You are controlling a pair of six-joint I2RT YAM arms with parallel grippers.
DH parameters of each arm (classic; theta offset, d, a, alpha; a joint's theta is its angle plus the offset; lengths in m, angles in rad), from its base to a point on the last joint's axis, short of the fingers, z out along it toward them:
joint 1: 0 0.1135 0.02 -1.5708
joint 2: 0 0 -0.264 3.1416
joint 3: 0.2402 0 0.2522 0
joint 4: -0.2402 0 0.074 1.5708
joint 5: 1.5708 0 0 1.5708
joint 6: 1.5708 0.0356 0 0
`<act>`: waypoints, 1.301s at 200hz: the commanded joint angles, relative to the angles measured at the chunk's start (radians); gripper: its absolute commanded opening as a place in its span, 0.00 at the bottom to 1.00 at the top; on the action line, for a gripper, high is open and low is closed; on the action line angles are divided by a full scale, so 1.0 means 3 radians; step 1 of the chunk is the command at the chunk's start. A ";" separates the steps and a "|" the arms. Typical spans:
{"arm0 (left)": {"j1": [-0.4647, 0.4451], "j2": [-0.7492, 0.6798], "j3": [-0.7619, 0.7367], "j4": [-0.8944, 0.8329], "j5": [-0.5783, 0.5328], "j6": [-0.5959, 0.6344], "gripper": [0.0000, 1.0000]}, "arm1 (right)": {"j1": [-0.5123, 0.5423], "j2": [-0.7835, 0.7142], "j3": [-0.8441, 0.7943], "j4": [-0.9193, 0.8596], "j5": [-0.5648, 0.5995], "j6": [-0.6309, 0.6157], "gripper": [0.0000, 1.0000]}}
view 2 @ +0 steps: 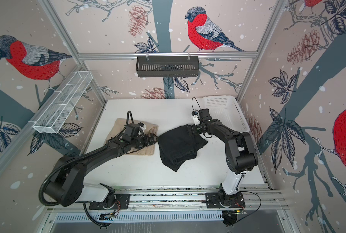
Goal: Fold and stack the shorts
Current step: 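Grasp the black shorts with the left gripper beside the right gripper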
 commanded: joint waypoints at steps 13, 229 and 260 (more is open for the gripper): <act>-0.0260 0.0117 -0.0133 0.0754 -0.0033 -0.0307 0.97 | -0.0098 0.0162 0.0057 -0.0003 -0.0204 -0.0166 1.00; -0.0644 0.0982 0.0002 0.0938 -0.0029 -0.0500 0.54 | -0.0100 0.0069 -0.0443 0.0544 -0.0758 0.0371 0.10; -0.0644 0.1125 0.0222 0.0916 0.0028 -0.0409 0.12 | -0.0077 -0.0142 -0.0665 0.0652 -0.0781 0.0585 0.03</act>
